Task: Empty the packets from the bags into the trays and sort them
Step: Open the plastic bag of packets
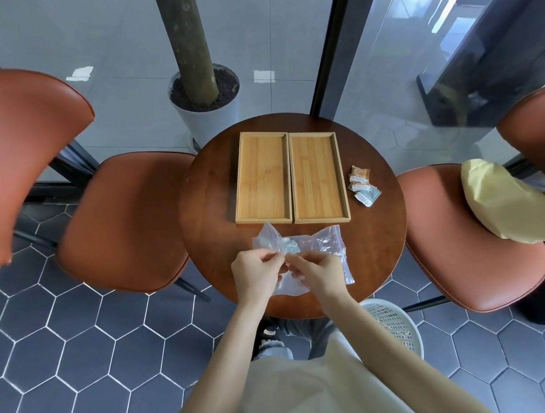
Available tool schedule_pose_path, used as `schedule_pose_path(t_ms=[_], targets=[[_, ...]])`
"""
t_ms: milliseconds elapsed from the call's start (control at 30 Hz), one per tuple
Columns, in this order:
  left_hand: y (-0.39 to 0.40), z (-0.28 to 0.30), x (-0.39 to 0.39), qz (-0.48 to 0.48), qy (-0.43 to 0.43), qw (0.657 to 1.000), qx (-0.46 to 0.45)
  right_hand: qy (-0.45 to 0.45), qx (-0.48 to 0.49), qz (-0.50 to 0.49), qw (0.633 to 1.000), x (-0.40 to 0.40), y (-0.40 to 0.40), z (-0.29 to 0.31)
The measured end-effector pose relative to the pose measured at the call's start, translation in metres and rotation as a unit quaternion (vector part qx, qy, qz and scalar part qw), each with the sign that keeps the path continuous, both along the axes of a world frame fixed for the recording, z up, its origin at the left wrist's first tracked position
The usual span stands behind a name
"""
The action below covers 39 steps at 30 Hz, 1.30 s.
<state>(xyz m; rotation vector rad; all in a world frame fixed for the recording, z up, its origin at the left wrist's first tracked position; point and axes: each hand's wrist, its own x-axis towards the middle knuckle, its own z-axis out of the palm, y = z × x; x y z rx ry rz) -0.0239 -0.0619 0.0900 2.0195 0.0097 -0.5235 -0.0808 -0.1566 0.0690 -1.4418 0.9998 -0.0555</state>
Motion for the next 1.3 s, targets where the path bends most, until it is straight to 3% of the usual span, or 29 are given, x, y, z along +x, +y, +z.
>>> schedule_pose_path(t_ms=[133, 233, 433, 567, 767, 933, 1067, 1167, 1300], targets=[[-0.002, 0.003, -0.008, 0.011, -0.016, 1.0, 0.011, 0.027, 0.002, -0.132, 0.991, 0.003, 0.0, -0.006], [0.003, 0.003, -0.014, -0.012, -0.049, 0.998, 0.041, 0.032, -0.046, -0.143, 0.988, 0.004, -0.009, -0.005], [0.02, 0.02, -0.006, -0.027, -0.072, 0.993, 0.09, 0.028, -0.171, -0.078, 0.982, 0.0, -0.028, -0.003], [0.027, 0.028, 0.005, -0.043, -0.103, 0.98, 0.164, -0.002, -0.28, 0.032, 0.959, -0.006, -0.034, -0.003], [0.021, 0.025, 0.011, -0.088, -0.09, 0.967, 0.222, -0.03, -0.246, 0.106, 0.963, -0.006, -0.027, 0.003], [0.016, 0.021, 0.009, -0.133, -0.057, 0.957, 0.25, -0.063, -0.273, 0.15, 0.948, -0.001, -0.014, 0.005], [0.013, 0.024, 0.01, -0.155, -0.082, 0.938, 0.299, -0.059, -0.317, 0.166, 0.932, 0.001, -0.011, 0.0], [0.02, 0.027, 0.017, -0.136, -0.119, 0.929, 0.323, -0.047, -0.275, 0.086, 0.956, -0.003, -0.019, 0.0], [0.022, 0.032, 0.024, -0.133, -0.158, 0.933, 0.295, -0.052, -0.078, 0.058, 0.994, -0.006, -0.031, 0.004]])
